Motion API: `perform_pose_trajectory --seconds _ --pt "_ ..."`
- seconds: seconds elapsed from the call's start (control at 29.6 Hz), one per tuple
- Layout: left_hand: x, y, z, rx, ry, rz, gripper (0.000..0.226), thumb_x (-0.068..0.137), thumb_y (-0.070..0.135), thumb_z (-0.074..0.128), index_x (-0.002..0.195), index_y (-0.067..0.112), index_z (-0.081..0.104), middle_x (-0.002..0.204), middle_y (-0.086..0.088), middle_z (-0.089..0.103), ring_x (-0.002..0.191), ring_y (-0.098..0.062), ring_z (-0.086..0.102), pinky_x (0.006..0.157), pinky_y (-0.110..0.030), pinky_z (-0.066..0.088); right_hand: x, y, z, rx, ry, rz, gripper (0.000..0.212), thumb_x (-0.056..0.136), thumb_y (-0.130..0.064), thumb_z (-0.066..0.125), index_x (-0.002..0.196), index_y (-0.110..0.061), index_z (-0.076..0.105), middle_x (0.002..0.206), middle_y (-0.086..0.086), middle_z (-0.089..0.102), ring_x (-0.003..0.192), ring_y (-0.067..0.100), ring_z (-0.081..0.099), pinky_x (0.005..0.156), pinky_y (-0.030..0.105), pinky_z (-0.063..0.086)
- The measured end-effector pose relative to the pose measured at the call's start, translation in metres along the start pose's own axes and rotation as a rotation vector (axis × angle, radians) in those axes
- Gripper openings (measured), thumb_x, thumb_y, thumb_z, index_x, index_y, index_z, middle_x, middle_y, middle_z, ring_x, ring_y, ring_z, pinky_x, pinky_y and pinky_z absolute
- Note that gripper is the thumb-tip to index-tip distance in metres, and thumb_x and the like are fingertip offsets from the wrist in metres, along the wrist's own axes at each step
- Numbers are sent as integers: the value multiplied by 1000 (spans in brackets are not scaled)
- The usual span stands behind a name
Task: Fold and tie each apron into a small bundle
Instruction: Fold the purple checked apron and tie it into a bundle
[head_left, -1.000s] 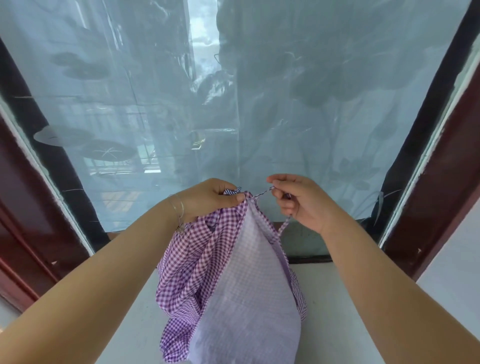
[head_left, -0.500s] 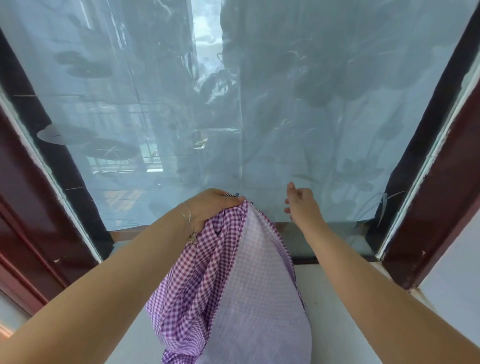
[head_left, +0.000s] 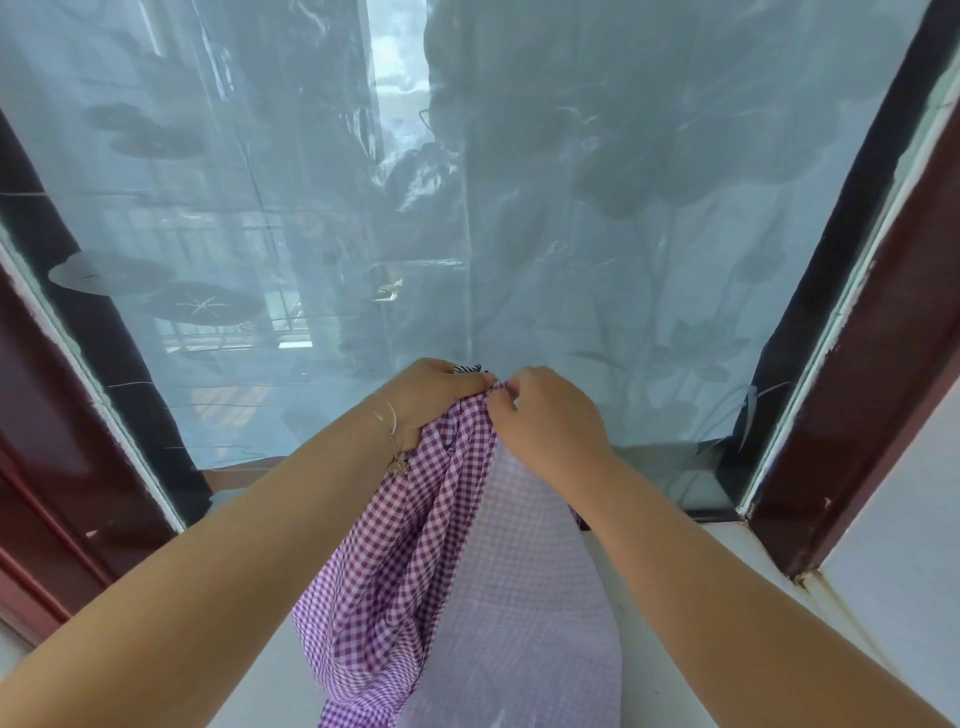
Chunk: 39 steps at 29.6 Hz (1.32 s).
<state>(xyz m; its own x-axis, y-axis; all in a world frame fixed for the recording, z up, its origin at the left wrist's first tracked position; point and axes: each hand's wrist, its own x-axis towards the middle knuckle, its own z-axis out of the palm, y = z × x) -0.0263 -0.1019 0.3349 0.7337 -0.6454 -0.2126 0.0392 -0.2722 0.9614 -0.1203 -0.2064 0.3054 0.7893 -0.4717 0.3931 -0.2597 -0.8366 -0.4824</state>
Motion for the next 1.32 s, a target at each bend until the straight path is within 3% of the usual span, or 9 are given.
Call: perform_pose_trajectory --seconds 0.1,0.3,0.61,0.81,0.98,1.05,1.15,1.25,1.32 --pt "-3 7 1 73 34 73 36 85 22 72 100 -10 66 98 -25 68 78 -25 63 86 -41 54 8 1 -7 -21 -126 -7 34 91 -17 45 59 -14 38 59 0 41 54 14 38 50 31 29" --pt "-6 23 0 152 49 188 34 87 23 70 99 -8 68 100 -25 69 83 -27 65 89 -42 54 18 -3 -25 535 -236 193 39 88 -22 49 55 -21 29 54 -3 28 51 12 29 51 28 18" --pt "-13 36 4 294 18 326 43 88 28 67 98 -13 64 101 -33 63 76 -22 57 82 -40 52 23 8 -28 382 -176 99 40 87 -10 48 53 -19 28 50 -2 28 47 11 25 48 26 17" --pt "-15 43 -17 231 58 299 30 88 29 67 97 1 72 93 -16 72 86 -28 68 79 -32 57 19 30 -36 241 -296 48 33 84 -5 46 58 -14 28 59 7 29 57 18 29 54 31 18" --pt "-11 43 -31 179 -121 175 30 83 29 69 100 4 72 100 -13 72 92 -27 67 89 -35 54 16 24 -53 904 -526 193 14 79 -7 54 66 -10 52 68 4 55 68 18 51 72 29 37" --pt "-9 39 -32 143 -215 155 36 77 30 70 100 3 72 103 -15 71 91 -25 66 91 -36 53 15 21 -55 1105 -597 175 18 93 -7 49 90 -5 66 88 5 69 83 14 63 84 27 48" --pt "-8 38 -34 130 -268 159 35 70 32 72 95 7 74 99 -12 72 87 -22 67 86 -31 54 17 20 -52 1093 -551 168 33 91 -18 58 112 8 61 113 18 65 102 23 58 101 36 41" --pt "-8 37 -41 161 -293 165 48 57 40 81 93 8 76 102 -13 72 89 -23 66 85 -29 55 20 23 -55 1007 -520 207 46 66 -27 68 100 2 61 93 20 56 89 27 49 86 37 39" --pt "-7 38 -46 164 -304 183 61 47 48 88 93 9 76 105 -13 71 91 -23 67 87 -29 55 20 25 -56 816 -585 159 37 70 -26 63 94 2 61 92 17 54 87 25 48 88 37 42"
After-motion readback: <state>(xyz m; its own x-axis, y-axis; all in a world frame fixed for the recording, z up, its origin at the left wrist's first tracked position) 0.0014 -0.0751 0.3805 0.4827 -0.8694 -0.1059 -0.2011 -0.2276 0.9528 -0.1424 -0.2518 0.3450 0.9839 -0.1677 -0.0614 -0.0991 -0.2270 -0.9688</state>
